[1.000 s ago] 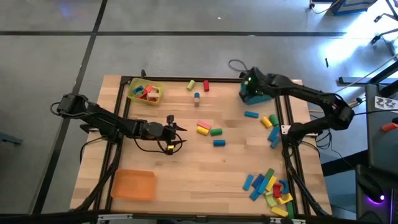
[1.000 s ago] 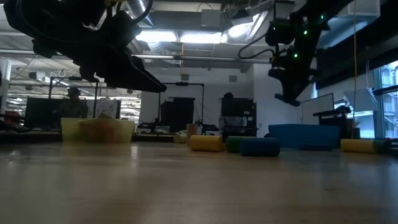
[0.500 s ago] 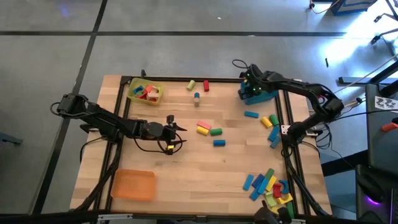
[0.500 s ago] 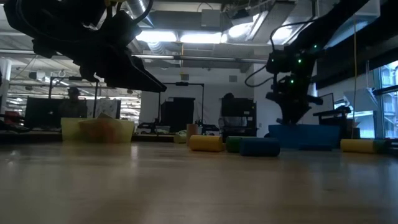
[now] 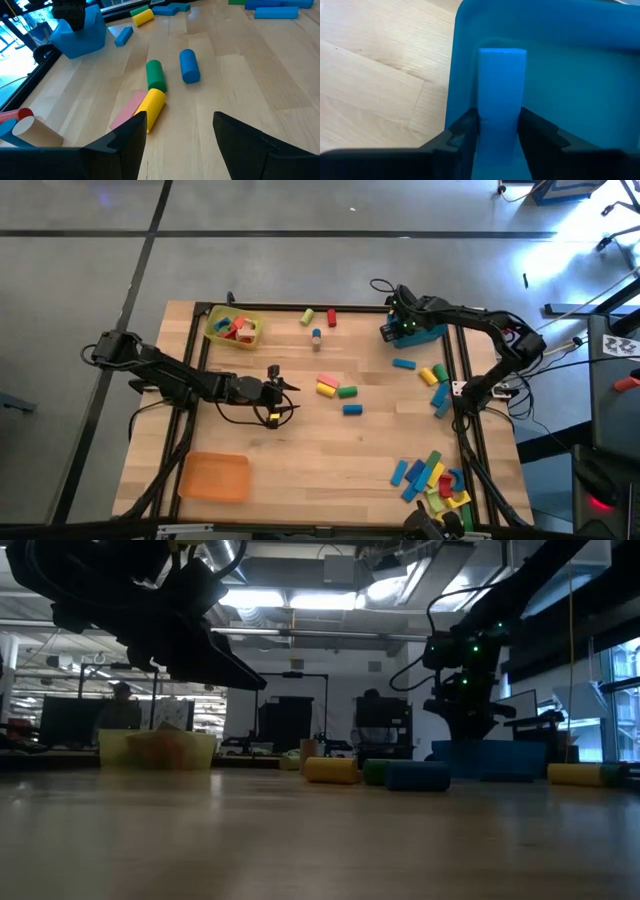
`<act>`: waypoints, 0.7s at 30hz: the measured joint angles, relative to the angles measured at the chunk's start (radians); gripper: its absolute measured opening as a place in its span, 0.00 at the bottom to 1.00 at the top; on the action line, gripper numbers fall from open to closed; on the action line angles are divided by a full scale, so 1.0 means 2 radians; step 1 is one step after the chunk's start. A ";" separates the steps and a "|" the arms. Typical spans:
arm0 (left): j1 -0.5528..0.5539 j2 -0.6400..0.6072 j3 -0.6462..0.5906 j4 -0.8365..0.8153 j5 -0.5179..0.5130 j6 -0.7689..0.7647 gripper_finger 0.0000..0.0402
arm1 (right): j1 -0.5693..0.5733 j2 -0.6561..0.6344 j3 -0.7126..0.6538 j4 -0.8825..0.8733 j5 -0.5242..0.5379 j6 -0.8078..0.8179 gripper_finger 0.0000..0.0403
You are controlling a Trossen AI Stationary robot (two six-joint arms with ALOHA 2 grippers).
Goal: Sort blocks by size
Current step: Put the blue rectangular block into the blue bin
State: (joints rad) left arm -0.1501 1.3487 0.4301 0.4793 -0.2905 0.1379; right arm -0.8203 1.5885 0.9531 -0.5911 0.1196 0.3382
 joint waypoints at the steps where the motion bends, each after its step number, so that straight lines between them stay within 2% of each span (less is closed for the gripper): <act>1: 0.000 0.000 0.000 0.000 0.000 0.000 0.53 | 0.001 0.000 0.000 0.000 0.000 0.000 0.37; 10: 0.000 0.000 0.000 0.000 0.000 0.000 0.53 | 0.001 -0.015 0.036 -0.042 0.000 -0.028 0.53; 16: 0.000 0.000 0.000 0.000 0.000 0.001 0.53 | 0.019 -0.067 0.091 -0.151 0.001 -0.041 0.56; 21: 0.000 0.000 0.000 0.000 0.000 0.000 0.53 | 0.071 -0.120 0.099 -0.210 -0.004 -0.052 0.56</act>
State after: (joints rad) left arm -0.1509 1.3487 0.4301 0.4789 -0.2906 0.1383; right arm -0.6781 1.3486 1.1519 -1.0110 0.1116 0.2341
